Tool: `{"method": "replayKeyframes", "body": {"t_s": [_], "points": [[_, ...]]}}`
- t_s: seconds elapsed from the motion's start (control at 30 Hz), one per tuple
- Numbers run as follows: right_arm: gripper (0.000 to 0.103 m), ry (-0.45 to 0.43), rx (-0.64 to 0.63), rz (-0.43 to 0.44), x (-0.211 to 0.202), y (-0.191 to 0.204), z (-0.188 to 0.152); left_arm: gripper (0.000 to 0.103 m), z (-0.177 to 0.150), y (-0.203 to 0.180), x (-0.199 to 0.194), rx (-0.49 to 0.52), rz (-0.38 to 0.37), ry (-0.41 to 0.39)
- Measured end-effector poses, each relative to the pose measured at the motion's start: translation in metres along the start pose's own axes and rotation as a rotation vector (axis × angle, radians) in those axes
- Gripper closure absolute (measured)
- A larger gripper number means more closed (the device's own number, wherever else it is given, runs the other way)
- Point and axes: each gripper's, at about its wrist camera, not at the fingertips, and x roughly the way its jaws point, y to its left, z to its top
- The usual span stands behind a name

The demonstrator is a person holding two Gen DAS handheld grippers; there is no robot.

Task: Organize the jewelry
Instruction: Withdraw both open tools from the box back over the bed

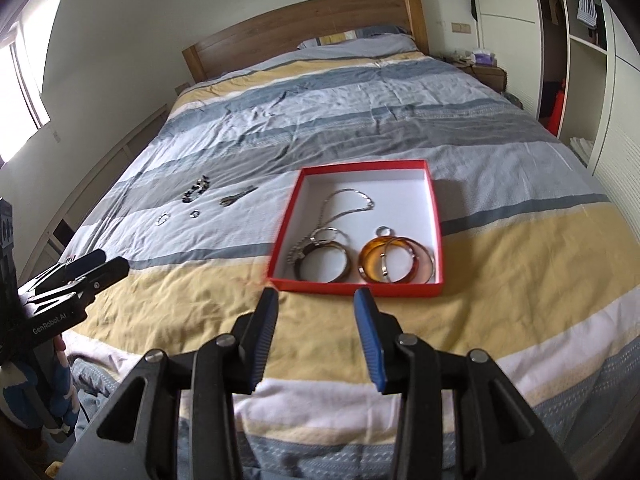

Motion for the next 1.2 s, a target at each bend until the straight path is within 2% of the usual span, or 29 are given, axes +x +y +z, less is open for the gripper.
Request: {"method": "replayKeyframes", "body": {"t_s": [0.1, 0.27, 0.57, 0.97, 1.13, 1.2], "points": [[0.065, -0.020, -0.006, 0.011, -0.011, 0.015, -0.007, 0.027, -0.009, 0.012, -0.024, -0.010, 0.053, -0.037], [0.065, -0.042, -0.026, 0.030, -0.025, 0.039, -0.018, 0.026, -0.021, 0.022, -0.058, -0.022, 0.101, -0.096], [0.065, -0.067, -0.075, 0.057, -0.044, 0.072, -0.034, 0.024, -0.040, 0.028, -0.092, -0.037, 0.134, -0.153], [0.065, -0.077, -0.097, 0.092, -0.051, 0.094, -0.042, 0.024, -0.056, 0.045, -0.111, -0.085, 0.166, -0.232], [0.065, -0.061, -0.106, 0.112, -0.042, 0.101, -0.043, 0.023, -0.062, 0.058, -0.105, -0.107, 0.149, -0.205], [0.065, -0.048, -0.110, 0.116, -0.036, 0.103, -0.043, 0.019, -0.065, 0.066, -0.098, -0.116, 0.143, -0.174]]}}
